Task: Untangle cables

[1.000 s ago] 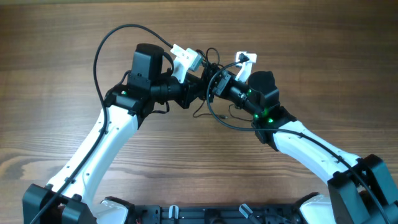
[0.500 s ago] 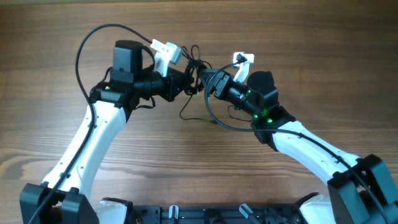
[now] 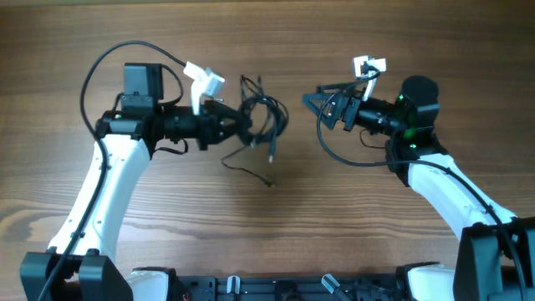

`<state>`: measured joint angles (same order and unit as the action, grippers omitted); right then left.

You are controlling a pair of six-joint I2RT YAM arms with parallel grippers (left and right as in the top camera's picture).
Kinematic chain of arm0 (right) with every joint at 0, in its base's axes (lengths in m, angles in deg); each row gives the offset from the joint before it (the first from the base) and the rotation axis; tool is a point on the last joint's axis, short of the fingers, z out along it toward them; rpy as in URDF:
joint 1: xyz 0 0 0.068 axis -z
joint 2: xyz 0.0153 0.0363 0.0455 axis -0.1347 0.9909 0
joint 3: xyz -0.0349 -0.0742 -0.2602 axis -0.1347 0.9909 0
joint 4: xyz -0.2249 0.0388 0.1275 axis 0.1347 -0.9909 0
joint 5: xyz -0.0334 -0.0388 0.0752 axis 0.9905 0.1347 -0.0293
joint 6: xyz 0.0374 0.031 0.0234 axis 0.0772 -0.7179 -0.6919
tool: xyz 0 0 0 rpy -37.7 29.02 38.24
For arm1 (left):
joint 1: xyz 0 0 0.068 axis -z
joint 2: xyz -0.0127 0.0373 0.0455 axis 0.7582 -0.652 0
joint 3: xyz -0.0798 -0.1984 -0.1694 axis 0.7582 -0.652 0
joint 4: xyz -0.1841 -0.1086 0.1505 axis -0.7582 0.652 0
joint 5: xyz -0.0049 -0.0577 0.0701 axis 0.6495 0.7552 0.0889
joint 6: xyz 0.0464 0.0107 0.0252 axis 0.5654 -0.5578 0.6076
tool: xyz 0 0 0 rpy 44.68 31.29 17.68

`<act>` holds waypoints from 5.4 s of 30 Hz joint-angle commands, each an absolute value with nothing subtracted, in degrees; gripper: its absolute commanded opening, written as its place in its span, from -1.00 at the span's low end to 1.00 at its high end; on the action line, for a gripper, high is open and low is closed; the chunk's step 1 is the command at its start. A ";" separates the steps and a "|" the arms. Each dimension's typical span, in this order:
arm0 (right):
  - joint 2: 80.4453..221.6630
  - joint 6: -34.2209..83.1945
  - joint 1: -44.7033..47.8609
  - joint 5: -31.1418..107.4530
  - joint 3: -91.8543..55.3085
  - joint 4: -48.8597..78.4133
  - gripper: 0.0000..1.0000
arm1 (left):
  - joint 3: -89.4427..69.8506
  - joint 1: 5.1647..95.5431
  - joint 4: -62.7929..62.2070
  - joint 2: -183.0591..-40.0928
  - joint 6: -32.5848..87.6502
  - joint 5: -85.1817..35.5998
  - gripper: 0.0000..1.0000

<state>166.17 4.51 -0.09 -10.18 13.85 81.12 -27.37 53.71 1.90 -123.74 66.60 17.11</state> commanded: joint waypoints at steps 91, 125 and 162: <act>167.52 -71.62 -6.72 6.61 14.85 74.79 0.40 | -27.08 72.96 -20.59 -123.52 34.87 18.70 -0.92; 167.39 -4.93 4.32 25.71 14.83 46.41 -0.91 | -27.08 62.60 -14.53 -123.52 35.11 -25.10 -0.83; 167.41 -9.54 -1.58 27.33 14.83 43.68 0.99 | -29.90 78.30 0.90 -144.22 -10.66 -40.03 -0.40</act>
<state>167.35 -9.37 -1.56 26.39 14.85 43.73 -29.49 77.38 0.94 -143.35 -9.94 -37.51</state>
